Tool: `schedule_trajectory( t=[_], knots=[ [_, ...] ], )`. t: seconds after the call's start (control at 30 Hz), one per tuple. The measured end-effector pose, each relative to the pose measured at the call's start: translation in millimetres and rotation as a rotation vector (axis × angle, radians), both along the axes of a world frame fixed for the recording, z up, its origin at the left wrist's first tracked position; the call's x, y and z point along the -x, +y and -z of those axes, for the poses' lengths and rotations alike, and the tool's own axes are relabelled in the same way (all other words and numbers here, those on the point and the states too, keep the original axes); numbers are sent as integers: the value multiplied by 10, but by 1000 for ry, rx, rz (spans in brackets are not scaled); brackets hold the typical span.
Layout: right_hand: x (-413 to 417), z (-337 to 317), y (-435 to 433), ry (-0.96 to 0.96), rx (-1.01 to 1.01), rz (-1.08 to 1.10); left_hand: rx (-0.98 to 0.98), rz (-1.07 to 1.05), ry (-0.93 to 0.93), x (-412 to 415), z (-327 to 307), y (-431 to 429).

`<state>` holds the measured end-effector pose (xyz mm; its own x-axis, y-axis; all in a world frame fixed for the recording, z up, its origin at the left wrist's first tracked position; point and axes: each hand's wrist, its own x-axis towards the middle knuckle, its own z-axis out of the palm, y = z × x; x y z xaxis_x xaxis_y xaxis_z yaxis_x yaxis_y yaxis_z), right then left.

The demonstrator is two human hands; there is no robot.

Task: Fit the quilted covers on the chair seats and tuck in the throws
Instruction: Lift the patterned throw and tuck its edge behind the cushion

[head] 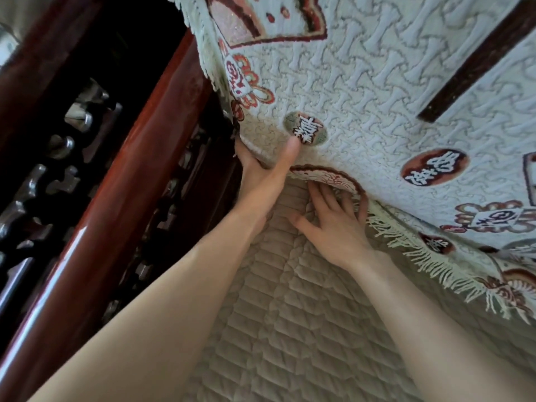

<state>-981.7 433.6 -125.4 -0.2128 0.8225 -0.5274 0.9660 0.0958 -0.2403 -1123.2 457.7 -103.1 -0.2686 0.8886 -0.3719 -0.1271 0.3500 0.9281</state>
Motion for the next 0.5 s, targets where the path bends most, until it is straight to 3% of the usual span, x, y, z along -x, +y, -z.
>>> schedule_trajectory(
  t=[0.17,0.3,0.5],
  knots=[
    [-47,-48,-121,1,-97,-4,12,17,-38,-159,36,-467],
    [-138,-61,-228,-16,-99,17,85,40,-99,-245,31,-274],
    [-270,30,233,76,18,117,100,196,103,-150,115,-363]
  ],
)
